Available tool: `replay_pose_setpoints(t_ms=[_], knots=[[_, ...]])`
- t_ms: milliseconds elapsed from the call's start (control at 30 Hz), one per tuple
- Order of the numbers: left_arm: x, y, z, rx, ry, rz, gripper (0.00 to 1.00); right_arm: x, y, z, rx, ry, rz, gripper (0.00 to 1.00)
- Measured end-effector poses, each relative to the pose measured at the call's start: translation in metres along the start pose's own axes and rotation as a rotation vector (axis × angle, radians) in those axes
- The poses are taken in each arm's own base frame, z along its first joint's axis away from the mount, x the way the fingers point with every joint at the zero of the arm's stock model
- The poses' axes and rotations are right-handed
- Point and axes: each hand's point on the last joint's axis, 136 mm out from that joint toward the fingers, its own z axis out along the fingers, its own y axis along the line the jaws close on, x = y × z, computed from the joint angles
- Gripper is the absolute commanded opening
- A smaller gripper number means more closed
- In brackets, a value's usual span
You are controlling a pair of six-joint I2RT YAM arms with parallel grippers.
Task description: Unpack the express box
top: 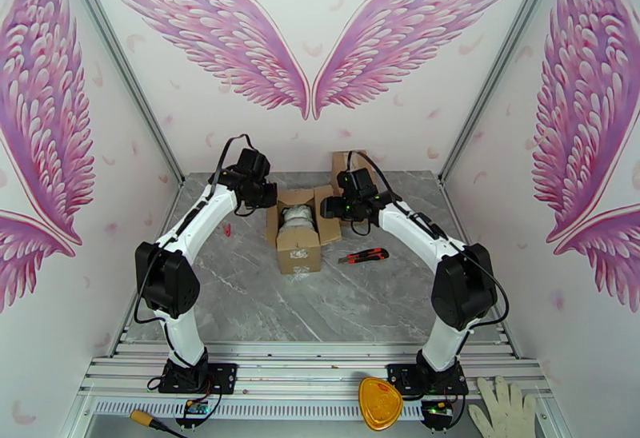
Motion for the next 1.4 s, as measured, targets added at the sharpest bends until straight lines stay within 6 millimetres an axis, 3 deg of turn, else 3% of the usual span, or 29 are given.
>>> replay_pose_setpoints(t_ms=[167, 300, 367, 467, 567, 700, 867, 1267, 1400], knots=[[-0.001, -0.005, -0.002, 0.019, -0.006, 0.004, 0.0, -0.02, 0.009, -0.015, 0.079, -0.06, -0.123, 0.77], [0.0, -0.009, -0.002, 0.025, -0.006, 0.007, 0.0, -0.054, 0.047, -0.05, 0.109, -0.171, -0.251, 0.71], [0.001, -0.013, -0.004, 0.029, -0.009, 0.014, 0.0, -0.069, 0.071, -0.067, 0.089, -0.232, -0.305, 0.58], [0.001, -0.021, -0.01, 0.04, -0.02, 0.029, 0.0, -0.072, 0.099, -0.08, 0.035, -0.263, -0.338, 0.35], [0.002, -0.03, -0.019, 0.053, -0.036, 0.05, 0.0, -0.071, 0.111, -0.082, -0.018, -0.255, -0.32, 0.21], [0.001, -0.043, -0.03, 0.063, -0.066, 0.083, 0.0, -0.07, 0.122, -0.072, -0.062, -0.229, -0.277, 0.1], [0.0, -0.052, -0.04, 0.069, -0.105, 0.103, 0.0, -0.043, 0.125, -0.039, -0.069, -0.129, -0.226, 0.05], [-0.002, -0.051, -0.046, 0.062, -0.139, 0.099, 0.0, 0.018, 0.098, 0.019, -0.01, 0.001, -0.154, 0.0], [-0.001, -0.051, -0.044, 0.064, -0.141, 0.092, 0.0, 0.023, 0.096, 0.034, -0.017, -0.01, -0.148, 0.0]])
